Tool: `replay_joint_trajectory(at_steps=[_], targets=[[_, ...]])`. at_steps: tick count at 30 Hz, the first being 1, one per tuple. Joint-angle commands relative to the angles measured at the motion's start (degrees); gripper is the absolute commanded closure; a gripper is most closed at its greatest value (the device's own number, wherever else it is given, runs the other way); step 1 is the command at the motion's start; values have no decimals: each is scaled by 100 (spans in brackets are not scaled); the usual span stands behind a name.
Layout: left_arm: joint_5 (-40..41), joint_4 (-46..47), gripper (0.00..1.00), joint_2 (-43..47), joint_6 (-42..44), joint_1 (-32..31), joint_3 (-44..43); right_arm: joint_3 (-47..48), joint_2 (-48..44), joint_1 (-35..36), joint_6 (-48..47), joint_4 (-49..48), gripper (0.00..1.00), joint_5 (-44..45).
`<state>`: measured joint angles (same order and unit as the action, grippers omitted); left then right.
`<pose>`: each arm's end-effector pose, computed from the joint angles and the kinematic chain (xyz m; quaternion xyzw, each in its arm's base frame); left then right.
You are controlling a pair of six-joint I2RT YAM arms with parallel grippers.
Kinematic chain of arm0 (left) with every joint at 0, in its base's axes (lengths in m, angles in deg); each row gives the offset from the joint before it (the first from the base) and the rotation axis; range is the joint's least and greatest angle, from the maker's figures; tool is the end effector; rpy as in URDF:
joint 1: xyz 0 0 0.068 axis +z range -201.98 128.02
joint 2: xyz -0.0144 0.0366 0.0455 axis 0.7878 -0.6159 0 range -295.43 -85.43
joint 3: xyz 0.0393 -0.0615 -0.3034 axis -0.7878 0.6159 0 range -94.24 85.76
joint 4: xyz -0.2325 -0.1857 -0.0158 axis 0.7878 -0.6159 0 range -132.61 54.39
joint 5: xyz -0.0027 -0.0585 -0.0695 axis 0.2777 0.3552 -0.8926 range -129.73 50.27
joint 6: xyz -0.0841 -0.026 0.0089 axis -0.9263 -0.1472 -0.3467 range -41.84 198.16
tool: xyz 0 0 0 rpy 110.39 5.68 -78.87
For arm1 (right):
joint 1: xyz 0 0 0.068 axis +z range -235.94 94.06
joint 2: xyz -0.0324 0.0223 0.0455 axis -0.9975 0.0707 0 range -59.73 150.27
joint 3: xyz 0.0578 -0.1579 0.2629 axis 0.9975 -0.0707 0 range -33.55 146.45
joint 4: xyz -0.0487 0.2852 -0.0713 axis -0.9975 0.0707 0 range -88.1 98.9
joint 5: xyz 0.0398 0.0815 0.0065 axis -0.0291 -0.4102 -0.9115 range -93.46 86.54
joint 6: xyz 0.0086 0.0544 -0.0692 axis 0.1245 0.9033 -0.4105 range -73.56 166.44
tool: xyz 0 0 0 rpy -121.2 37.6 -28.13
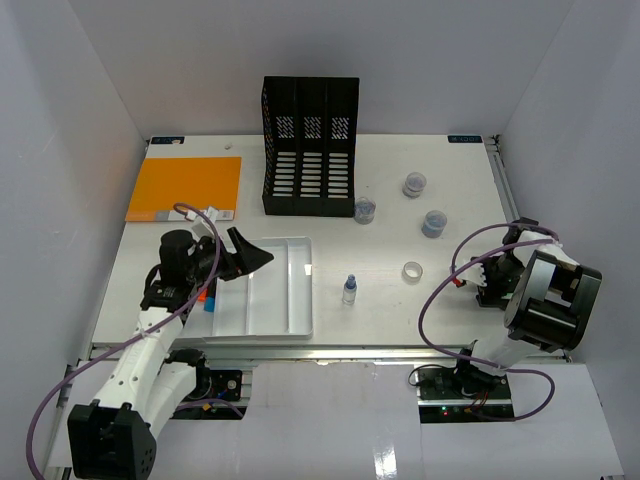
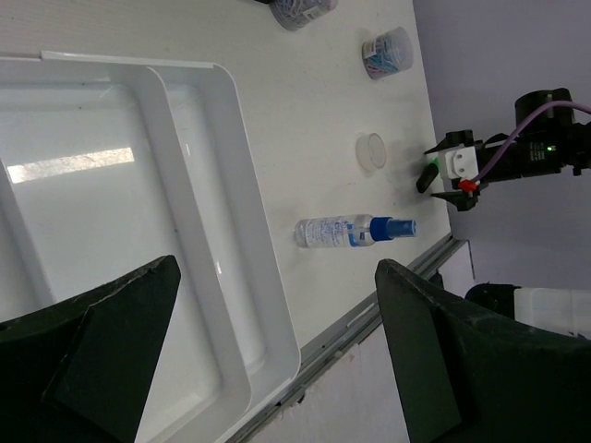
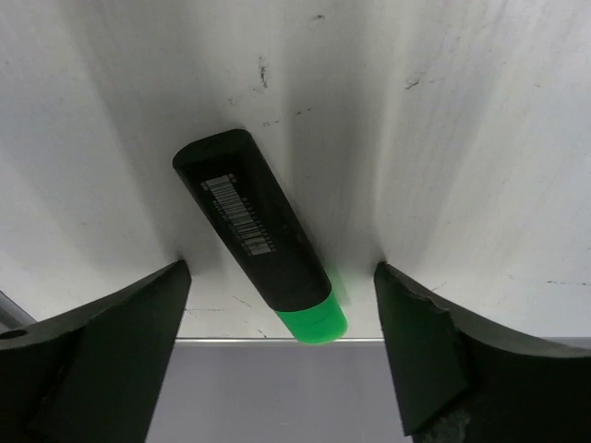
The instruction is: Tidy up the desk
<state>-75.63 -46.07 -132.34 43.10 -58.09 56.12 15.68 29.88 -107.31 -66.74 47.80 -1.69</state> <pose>0.2163 -0.0696 0.2447 -0.0493 0.8283 -0.4199 0.3677 0.2624 -0.1054 0.1276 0.7174 -0.6957 0.0359 0.0017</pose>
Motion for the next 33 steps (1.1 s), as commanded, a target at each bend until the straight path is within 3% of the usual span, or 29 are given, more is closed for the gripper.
replay_joint_trajectory(at_steps=[1,4,9,15,18,26,33], targets=[[-494,869,2,100,-706,13,350,-5,399,77,-894,178,26,-378],[-696,1469,2,226,-1187,13,619,65,533,113,-537,200,45,-551],[-789,2114,2,383,-1706,-47,844,317,617,132,156,338,66,-1112],[-595,3119,2,218,-2134,-515,886,893,348,174,723,1244,77,-2320],[-276,3475,2,-56,-2163,-940,731,1210,176,276,1330,1657,92,-2868],[542,4432,2,-1713,-2078,-2284,-250,2739,33,1068,3721,2685,92,-5332],[1615,4372,2,-2900,-1812,-3044,-1354,3106,-185,2238,6904,1176,88,-6310]])
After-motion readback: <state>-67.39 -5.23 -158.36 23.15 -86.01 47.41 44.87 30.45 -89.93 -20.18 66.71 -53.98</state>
